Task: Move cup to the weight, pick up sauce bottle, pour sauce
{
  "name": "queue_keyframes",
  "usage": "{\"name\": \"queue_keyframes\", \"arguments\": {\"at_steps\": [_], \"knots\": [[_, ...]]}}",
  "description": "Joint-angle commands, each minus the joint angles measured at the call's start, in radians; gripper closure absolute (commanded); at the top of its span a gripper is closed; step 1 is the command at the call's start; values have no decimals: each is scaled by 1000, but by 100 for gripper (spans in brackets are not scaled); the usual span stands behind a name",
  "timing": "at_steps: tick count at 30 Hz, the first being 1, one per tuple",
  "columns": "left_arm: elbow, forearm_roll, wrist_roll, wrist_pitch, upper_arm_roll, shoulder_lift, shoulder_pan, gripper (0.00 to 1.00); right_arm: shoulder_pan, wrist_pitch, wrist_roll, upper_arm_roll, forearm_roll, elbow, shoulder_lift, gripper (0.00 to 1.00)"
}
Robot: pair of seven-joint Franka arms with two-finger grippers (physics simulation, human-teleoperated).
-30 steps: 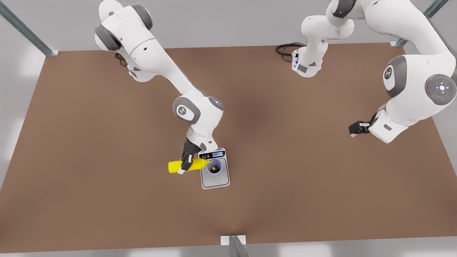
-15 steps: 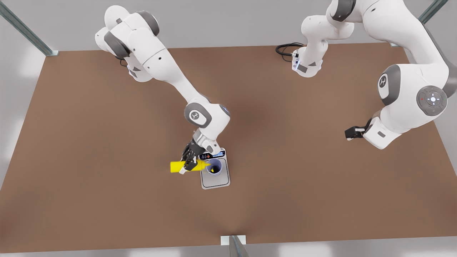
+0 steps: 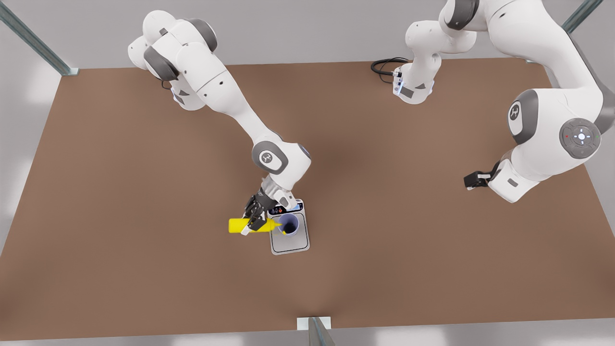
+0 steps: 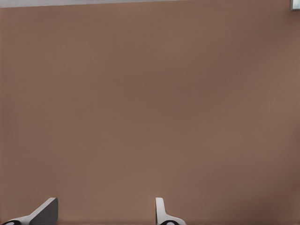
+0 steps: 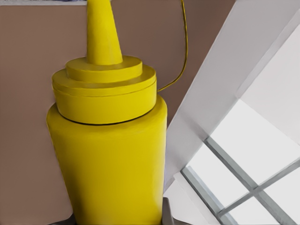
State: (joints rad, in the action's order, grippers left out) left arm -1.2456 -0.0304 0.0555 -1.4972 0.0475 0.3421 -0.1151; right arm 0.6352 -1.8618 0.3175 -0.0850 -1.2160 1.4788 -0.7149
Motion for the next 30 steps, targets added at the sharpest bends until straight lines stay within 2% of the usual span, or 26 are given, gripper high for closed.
{"name": "queue_keyframes", "arguments": {"at_steps": [1,4,12,22,30], "knots": [[0,1,0,0,0,0,0,0,-2,1,0,-1,0,-2,0,39],[0,1,1,-2,0,1,0,0,-6,4,3,-2,20,-11,11,39],[0,1,1,-2,0,6,0,0,-173,-89,83,-4,507,-35,107,38],[0,1,1,0,0,6,-2,0,-519,-137,659,-4,1316,-34,153,38],[0,1,0,5,0,1,-2,0,-710,-96,1255,-2,1852,12,94,38]]}}
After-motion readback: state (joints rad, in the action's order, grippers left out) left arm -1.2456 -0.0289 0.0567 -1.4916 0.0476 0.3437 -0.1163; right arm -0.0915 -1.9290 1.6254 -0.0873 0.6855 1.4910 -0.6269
